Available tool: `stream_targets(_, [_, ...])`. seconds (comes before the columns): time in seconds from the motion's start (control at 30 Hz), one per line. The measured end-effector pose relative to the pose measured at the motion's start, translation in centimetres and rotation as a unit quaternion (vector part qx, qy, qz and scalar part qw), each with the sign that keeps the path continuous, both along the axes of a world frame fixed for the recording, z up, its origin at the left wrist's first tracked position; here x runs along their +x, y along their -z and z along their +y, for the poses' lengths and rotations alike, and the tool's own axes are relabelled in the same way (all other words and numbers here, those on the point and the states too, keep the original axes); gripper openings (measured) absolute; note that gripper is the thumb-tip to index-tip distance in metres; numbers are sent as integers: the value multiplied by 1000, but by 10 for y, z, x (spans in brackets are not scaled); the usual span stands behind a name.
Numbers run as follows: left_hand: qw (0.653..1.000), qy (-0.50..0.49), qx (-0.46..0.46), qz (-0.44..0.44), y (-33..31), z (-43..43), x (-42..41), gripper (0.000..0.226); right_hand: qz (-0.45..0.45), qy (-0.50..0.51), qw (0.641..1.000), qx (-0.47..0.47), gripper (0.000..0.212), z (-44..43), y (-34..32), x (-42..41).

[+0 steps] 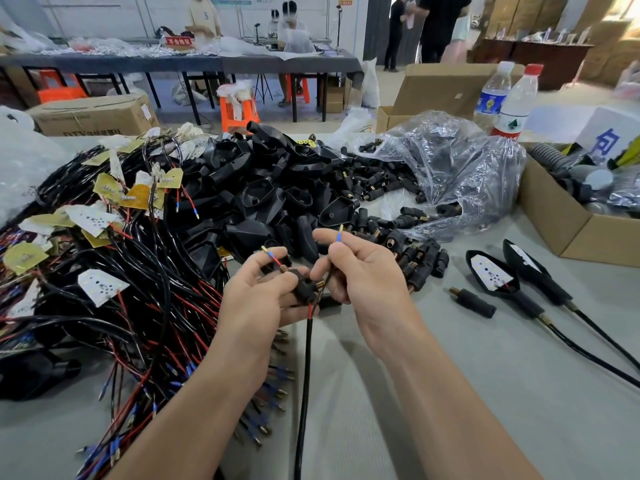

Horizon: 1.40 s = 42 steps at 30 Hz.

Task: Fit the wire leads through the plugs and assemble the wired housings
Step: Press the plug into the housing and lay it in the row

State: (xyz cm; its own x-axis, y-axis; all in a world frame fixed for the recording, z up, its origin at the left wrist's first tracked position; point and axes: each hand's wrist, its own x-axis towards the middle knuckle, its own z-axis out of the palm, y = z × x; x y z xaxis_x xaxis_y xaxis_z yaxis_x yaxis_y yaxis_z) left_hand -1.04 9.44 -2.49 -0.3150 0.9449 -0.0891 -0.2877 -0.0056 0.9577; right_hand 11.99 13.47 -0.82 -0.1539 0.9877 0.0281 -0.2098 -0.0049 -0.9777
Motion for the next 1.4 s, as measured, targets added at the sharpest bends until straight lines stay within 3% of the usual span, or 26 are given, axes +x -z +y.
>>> stream_targets(0.1, [1000,-7,22,-9,0,-1,0,25,46,24,999,-14,10,-1,-1,2])
stream_targets(0.2, [998,-41,31,-23,-1,-1,1,25,43,39,998,-14,12,0,1,9])
stream_targets(0.43, [986,-114,45,-117,-6,0,-5,19,-60,-62,996,28,19,2,1,23])
stream_targets(0.63, [980,-116,45,-156,-7,1,-7,16,-153,-69,985,41,7,4,6,20])
stream_targets(0.93, [987,-98,70,-106,-7,-1,-7,15,-247,29,965,80,11,-1,7,8])
stream_targets(1.17, [984,-146,104,14,-10,-3,-4,17,-185,-9,980,67,8,-5,5,3])
stream_targets(1.33, [991,-107,77,-19,-10,-2,-15,17,-141,-22,988,52,19,-3,6,5])
stream_targets(1.4, [991,-98,77,53,-7,-3,-12,22,-170,-33,984,35,17,-2,6,6])
